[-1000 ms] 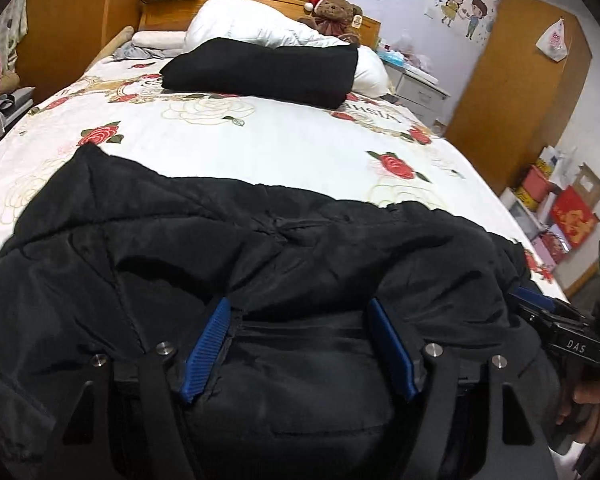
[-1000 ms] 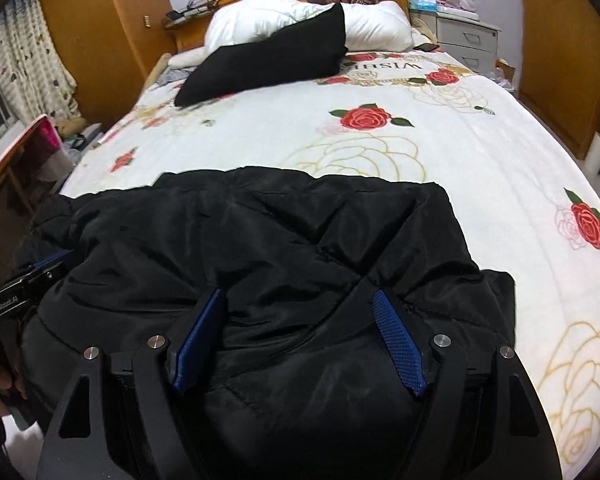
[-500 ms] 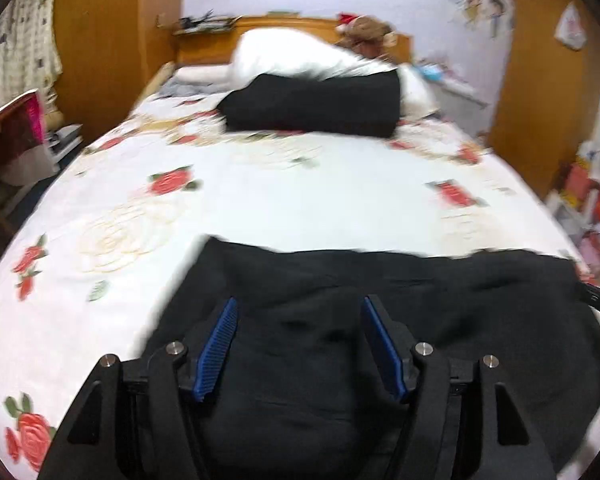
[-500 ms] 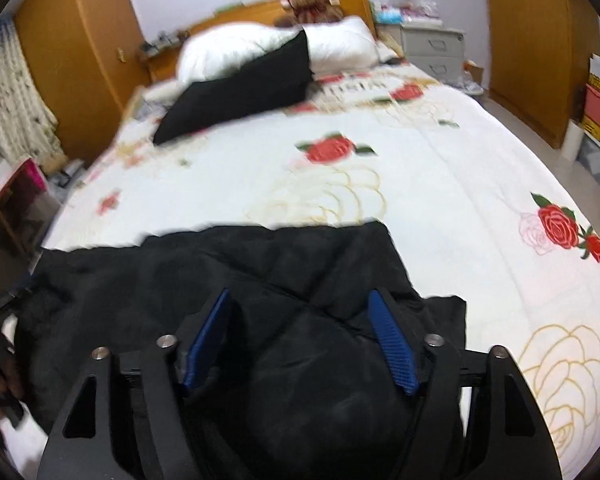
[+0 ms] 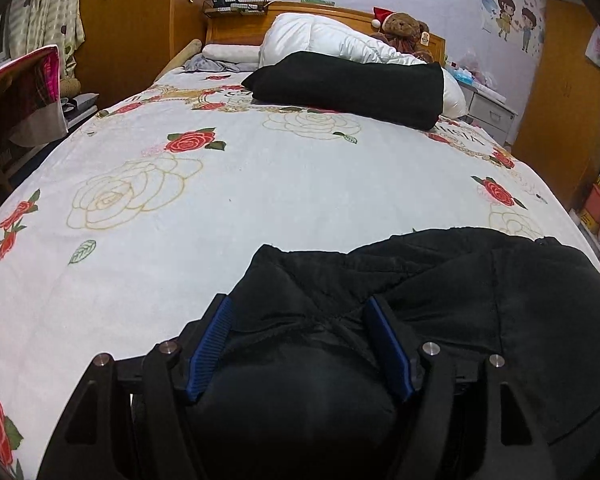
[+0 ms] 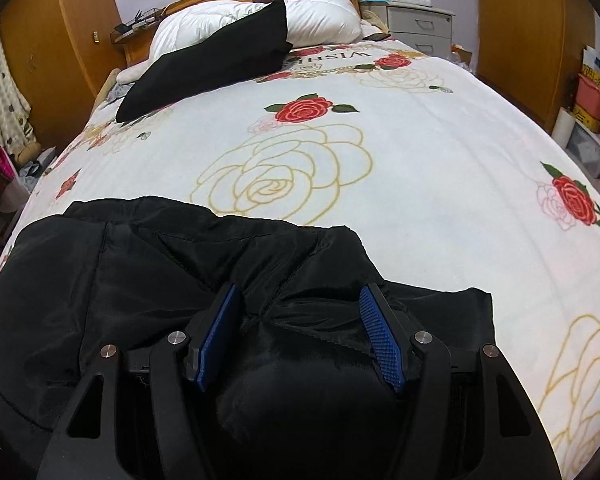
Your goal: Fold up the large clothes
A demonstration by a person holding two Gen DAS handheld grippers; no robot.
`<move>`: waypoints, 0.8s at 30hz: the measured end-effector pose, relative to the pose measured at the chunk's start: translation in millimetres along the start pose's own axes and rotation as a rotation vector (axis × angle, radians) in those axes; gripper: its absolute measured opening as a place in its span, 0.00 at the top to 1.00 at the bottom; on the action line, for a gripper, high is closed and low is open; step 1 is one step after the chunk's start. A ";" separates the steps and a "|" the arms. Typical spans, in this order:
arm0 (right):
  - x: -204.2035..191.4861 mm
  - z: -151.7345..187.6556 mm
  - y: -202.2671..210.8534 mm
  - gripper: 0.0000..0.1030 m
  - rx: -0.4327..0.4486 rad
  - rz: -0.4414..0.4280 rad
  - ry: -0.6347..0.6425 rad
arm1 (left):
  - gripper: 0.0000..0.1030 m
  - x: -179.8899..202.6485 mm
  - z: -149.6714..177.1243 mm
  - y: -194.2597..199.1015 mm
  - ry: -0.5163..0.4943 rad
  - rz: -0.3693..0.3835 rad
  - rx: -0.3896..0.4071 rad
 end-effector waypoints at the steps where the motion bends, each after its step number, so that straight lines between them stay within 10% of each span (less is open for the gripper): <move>1: -1.4 -0.9 -0.6 0.39 -0.003 0.004 0.002 | 0.30 0.3 -0.9 0.3 -0.005 -0.006 -0.001; 6: -2.4 -15.1 30.2 0.40 -0.039 0.014 -0.014 | 0.32 2.7 -13.9 22.5 -0.016 -0.038 -0.054; 13: -55.8 -14.0 107.6 0.40 0.104 -0.129 0.038 | 0.33 47.9 -17.8 101.8 0.022 0.175 0.046; 18: -109.5 -3.4 76.5 0.40 0.042 -0.142 0.186 | 0.33 108.7 -5.4 82.9 -0.141 0.206 0.023; 24: -97.2 6.1 29.5 0.40 0.011 -0.118 0.179 | 0.30 104.0 16.8 29.8 -0.100 0.181 -0.032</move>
Point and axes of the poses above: each gripper's, at about its wrist camera, not at the fingertips, and y roughly against the way its jaws point, x to its right, z to its underside, the point moved 4 cm from there along -y, roughly the way its jaws point
